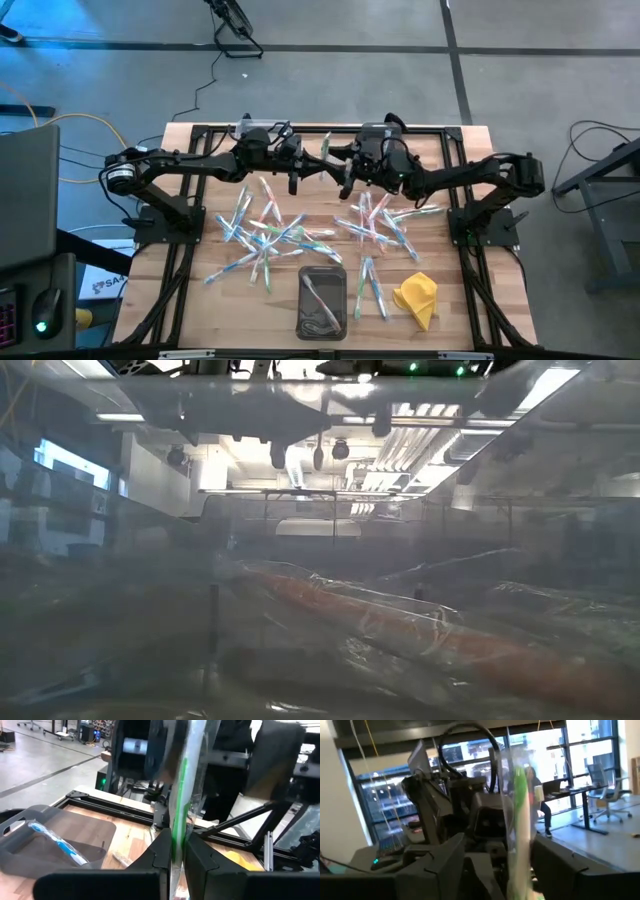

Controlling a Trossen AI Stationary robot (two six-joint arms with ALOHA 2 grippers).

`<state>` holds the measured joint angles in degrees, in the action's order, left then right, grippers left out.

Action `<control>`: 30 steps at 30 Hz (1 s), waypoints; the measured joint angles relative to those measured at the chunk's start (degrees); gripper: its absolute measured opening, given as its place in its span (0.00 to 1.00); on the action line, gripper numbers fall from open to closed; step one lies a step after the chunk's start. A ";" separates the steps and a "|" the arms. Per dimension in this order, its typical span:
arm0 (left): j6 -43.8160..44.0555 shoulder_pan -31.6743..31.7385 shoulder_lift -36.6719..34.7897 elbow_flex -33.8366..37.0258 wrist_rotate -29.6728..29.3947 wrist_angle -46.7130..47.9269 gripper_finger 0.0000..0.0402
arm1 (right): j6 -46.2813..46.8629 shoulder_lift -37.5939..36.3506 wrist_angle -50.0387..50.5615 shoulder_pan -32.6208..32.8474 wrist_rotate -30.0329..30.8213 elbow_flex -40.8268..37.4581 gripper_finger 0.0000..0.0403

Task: Pick & Place Toothbrushes
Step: Put the green toothbrush into the transparent bin

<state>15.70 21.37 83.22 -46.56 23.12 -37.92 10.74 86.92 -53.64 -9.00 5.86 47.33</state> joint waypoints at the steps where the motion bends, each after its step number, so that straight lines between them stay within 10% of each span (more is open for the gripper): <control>1: 0.00 0.12 -0.36 0.04 0.30 0.48 0.05 | -0.90 -1.38 1.88 0.00 0.16 0.00 0.53; 17: -4.20 9.54 -8.22 0.06 1.47 13.40 0.05 | -6.30 -20.58 25.97 0.00 8.09 0.02 0.50; 30: -8.63 18.08 -10.45 0.04 -12.68 33.39 0.05 | -6.03 -21.36 33.12 0.00 10.74 0.02 0.45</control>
<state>7.07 39.45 72.77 -46.52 10.43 -4.53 4.72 65.56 -20.53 -8.99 16.60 47.35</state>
